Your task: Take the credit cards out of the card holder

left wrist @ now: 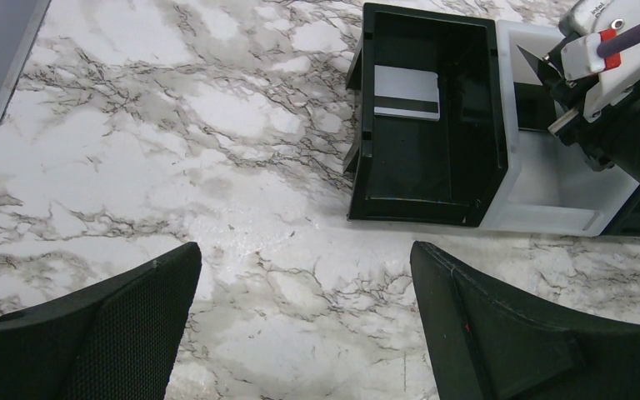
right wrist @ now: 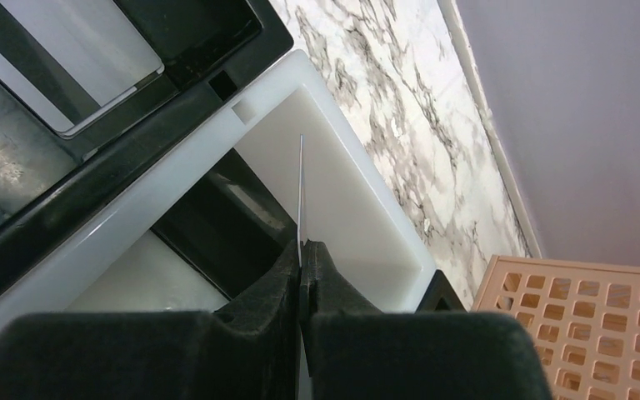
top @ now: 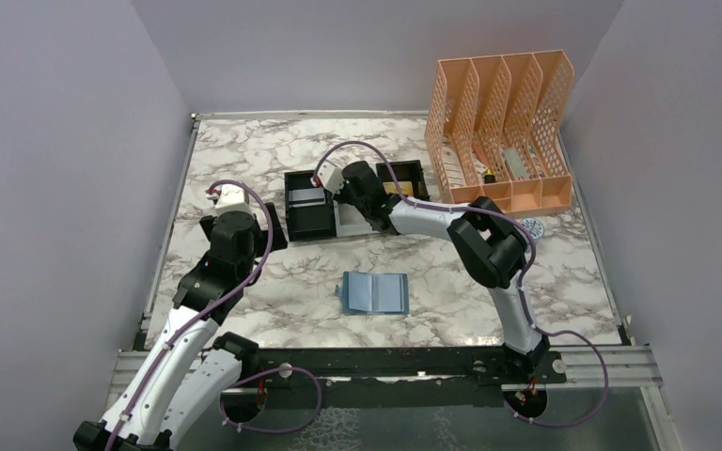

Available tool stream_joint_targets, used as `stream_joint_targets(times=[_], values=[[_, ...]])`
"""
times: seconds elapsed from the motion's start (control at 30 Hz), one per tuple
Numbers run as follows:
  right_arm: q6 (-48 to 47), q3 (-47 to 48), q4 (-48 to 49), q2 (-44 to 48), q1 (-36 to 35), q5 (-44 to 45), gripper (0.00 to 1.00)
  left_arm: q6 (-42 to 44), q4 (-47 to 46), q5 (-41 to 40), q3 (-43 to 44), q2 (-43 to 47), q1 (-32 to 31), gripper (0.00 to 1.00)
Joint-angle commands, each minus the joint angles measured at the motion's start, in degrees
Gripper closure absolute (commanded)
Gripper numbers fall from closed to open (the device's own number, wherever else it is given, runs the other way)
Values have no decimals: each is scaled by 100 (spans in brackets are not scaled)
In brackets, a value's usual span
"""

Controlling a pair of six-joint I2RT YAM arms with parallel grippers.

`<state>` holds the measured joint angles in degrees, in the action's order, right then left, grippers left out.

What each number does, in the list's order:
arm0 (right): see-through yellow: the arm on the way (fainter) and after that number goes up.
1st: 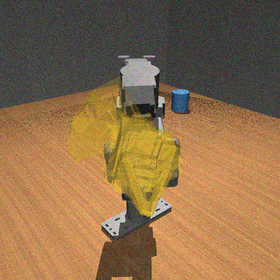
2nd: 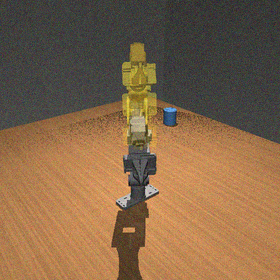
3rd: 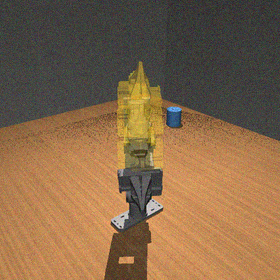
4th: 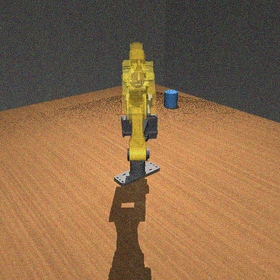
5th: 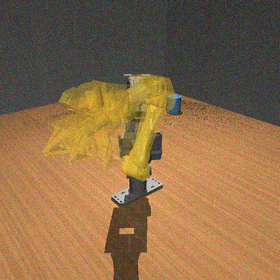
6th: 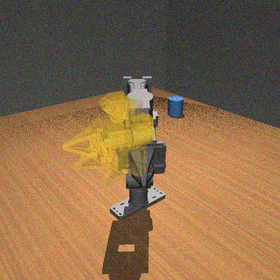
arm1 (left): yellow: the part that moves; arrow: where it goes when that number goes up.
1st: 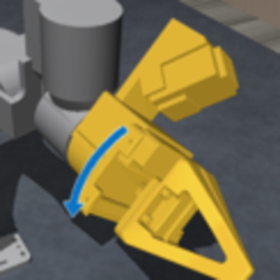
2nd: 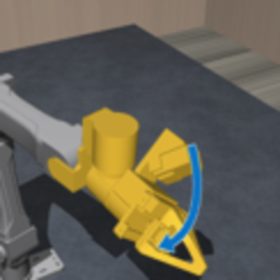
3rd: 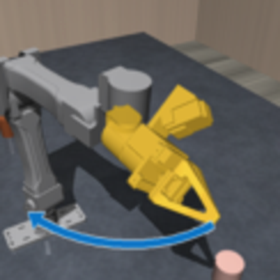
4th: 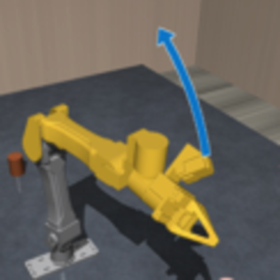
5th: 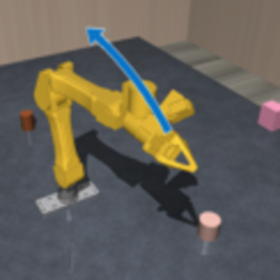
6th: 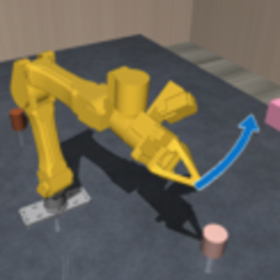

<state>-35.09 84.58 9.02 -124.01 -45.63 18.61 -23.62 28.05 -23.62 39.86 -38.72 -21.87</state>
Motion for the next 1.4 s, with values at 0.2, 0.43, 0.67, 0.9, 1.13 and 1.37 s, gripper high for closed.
stream_joint_targets(times=[0.2,0.43,0.67,0.9,1.13,1.37], values=[[-555,291,172,-327,53,-79,98,15,6,-79,110,119,-1,1],[-465,443,-130,-402,71,-248,95,8,1,-59,93,105,0,1],[-489,559,-397,-475,97,-367,84,15,11,-29,98,81,1,1],[-481,542,-515,-458,107,-426,76,15,15,-10,97,73,-1,1],[-496,505,-596,-477,115,-438,73,22,13,38,95,19,1,1],[-429,429,-781,-398,165,-595,56,24,21,65,93,-16,-1,1]])
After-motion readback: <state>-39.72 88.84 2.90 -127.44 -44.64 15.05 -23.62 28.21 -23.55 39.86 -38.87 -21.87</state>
